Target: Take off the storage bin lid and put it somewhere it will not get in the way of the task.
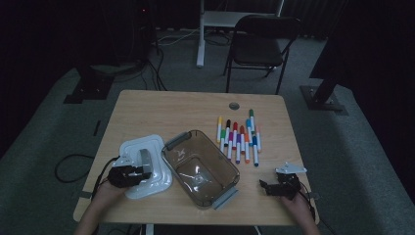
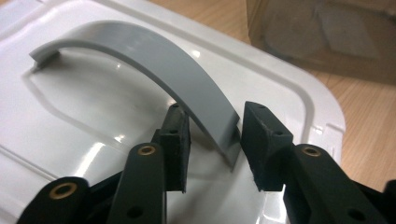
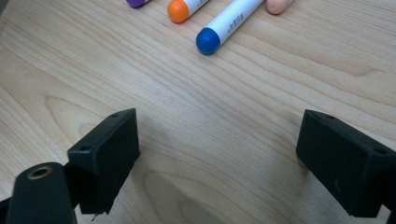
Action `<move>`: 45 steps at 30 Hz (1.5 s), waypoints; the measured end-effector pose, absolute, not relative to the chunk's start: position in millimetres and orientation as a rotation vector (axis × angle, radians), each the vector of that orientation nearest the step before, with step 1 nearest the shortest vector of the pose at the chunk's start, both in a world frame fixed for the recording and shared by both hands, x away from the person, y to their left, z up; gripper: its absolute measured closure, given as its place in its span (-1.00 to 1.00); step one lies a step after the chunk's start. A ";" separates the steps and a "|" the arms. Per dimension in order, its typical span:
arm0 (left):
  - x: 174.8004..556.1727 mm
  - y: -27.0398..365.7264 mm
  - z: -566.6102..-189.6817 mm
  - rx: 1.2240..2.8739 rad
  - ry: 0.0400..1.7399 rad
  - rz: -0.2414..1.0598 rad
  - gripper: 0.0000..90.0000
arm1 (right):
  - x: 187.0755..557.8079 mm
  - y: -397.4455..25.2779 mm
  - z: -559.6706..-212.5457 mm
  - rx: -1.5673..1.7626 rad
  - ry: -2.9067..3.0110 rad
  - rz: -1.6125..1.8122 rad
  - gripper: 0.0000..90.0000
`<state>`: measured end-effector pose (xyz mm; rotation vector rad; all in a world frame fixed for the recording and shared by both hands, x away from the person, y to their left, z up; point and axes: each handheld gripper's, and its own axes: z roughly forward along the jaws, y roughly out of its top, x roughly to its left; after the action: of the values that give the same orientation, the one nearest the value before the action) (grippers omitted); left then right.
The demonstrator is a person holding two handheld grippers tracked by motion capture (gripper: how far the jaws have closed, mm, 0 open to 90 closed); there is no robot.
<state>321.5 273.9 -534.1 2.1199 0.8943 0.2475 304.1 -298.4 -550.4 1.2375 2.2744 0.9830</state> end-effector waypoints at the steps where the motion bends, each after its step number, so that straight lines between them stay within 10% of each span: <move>1: 319.8 273.6 -534.4 2.118 0.897 0.255 0.30 | 304.0 -298.4 -550.4 1.238 2.274 0.983 -0.71; 22: 291.1 341.6 -524.1 1.896 1.308 0.533 -0.99 | 304.1 -298.5 -550.4 1.236 2.275 0.982 -0.71; 45: 292.8 351.7 -546.0 1.968 1.517 0.613 -0.99 | 303.1 -296.2 -550.4 1.243 2.270 0.978 -0.71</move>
<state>292.8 351.7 -546.0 1.9678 1.5169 0.6131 303.1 -296.2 -550.4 1.2434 2.2697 0.9780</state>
